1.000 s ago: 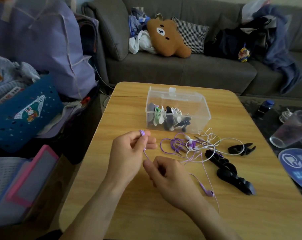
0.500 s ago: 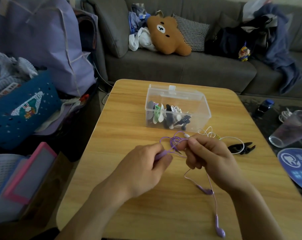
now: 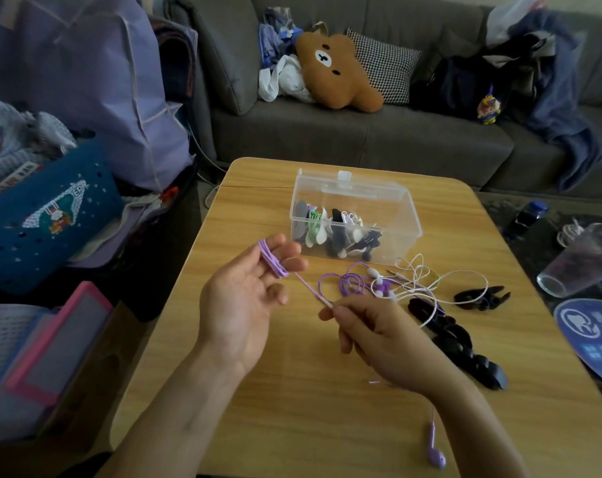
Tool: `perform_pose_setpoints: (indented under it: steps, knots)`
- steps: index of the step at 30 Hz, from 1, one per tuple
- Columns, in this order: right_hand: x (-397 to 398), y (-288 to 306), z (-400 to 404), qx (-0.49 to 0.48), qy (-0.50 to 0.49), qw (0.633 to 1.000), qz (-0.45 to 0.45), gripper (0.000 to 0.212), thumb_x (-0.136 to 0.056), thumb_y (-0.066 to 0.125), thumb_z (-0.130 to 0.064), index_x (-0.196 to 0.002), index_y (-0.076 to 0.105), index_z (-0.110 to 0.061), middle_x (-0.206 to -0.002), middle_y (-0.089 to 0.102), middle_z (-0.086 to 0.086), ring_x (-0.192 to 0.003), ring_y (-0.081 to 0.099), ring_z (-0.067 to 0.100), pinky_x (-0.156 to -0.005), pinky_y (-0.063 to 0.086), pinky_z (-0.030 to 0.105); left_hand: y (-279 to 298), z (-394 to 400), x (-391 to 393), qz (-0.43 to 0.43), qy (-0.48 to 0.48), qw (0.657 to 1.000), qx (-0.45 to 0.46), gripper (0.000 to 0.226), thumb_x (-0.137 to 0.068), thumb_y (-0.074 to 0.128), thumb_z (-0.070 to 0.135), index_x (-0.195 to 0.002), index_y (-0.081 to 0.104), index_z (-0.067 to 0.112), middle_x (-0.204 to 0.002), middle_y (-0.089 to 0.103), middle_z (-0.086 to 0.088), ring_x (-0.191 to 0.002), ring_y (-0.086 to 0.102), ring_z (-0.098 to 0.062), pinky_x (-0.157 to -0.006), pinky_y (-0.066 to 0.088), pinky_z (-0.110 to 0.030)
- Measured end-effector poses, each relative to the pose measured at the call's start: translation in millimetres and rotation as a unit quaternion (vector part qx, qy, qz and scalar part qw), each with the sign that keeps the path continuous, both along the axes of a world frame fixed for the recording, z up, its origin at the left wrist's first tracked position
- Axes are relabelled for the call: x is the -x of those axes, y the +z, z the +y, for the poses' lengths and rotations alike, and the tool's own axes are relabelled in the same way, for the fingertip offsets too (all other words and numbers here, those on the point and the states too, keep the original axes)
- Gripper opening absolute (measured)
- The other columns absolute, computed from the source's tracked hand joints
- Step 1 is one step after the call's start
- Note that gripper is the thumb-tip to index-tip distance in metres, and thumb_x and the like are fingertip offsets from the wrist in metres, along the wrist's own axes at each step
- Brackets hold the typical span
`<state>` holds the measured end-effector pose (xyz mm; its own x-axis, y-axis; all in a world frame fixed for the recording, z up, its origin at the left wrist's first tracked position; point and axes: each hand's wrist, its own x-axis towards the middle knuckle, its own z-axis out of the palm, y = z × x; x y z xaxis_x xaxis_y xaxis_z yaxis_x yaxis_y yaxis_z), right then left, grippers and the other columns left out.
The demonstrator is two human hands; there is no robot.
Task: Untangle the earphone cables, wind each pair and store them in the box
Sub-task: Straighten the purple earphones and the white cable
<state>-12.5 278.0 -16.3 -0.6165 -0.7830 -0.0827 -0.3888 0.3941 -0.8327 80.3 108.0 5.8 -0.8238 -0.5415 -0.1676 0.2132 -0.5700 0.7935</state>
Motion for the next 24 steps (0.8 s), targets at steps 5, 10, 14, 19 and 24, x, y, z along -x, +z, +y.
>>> perform_pose_setpoints:
  steps: [5, 10, 14, 19, 24]
  knots:
    - [-11.9, 4.2, -4.2, -0.038, 0.044, 0.998, 0.013, 0.023, -0.103, 0.049, -0.03, -0.091, 0.068, -0.027, -0.066, 0.065, -0.008, -0.051, 0.048, 0.004, -0.053, 0.042, 0.023, -2.7, -3.8, 2.3, 0.03, -0.01, 0.991, 0.13, 0.044, -0.086, 0.051, -0.002, -0.129, 0.055, 0.004, -0.117, 0.071, -0.012, -0.11, 0.068, -0.024, -0.084, 0.048, -0.028]
    - [-11.8, 15.8, 0.2, 0.055, 0.069, 0.993, -0.076, 0.021, -0.101, 0.055, -0.029, -0.091, 0.071, -0.022, -0.065, 0.062, -0.003, -0.056, 0.049, 0.012, -0.053, 0.043, 0.028, -8.8, 4.9, 1.7, -0.058, -0.094, 0.952, 0.287, 0.044, -0.087, 0.061, 0.01, -0.13, 0.055, 0.015, -0.122, 0.068, -0.002, -0.115, 0.064, -0.009, -0.099, 0.049, -0.023]
    - [0.9, 15.0, 6.1, 0.185, 0.028, 0.959, -0.212, 0.033, -0.091, 0.061, -0.038, -0.089, 0.071, -0.007, -0.06, 0.054, 0.002, -0.052, 0.041, 0.014, -0.051, 0.036, 0.02, -13.1, 10.0, -1.7, -0.124, -0.222, 0.884, 0.393, 0.016, -0.098, 0.059, 0.026, -0.1, 0.067, 0.012, -0.094, 0.074, -0.003, -0.094, 0.07, -0.014, -0.096, 0.051, -0.042]
    - [11.0, 7.1, 10.9, 0.189, 0.023, 0.944, -0.268, 0.043, -0.081, 0.073, -0.054, -0.082, 0.074, -0.011, -0.058, 0.054, 0.005, -0.05, 0.04, 0.015, -0.051, 0.034, 0.023, -6.1, 11.8, -7.6, -0.12, -0.31, 0.845, 0.42, 0.022, -0.099, 0.056, 0.029, -0.088, 0.066, 0.012, -0.069, 0.065, 0.003, -0.06, 0.059, -0.011, -0.062, 0.048, -0.028]
    - [12.4, 2.5, 8.5, 0.163, -0.012, 0.948, -0.273, 0.028, -0.081, 0.074, -0.038, -0.081, 0.074, -0.01, -0.058, 0.049, 0.004, -0.045, 0.04, 0.014, -0.048, 0.037, 0.022, -0.9, 0.4, -8.0, -0.121, -0.326, 0.864, 0.365, 0.035, -0.089, 0.052, 0.041, -0.061, 0.051, 0.021, -0.053, 0.041, 0.007, -0.058, 0.037, -0.016, -0.06, 0.034, -0.031]
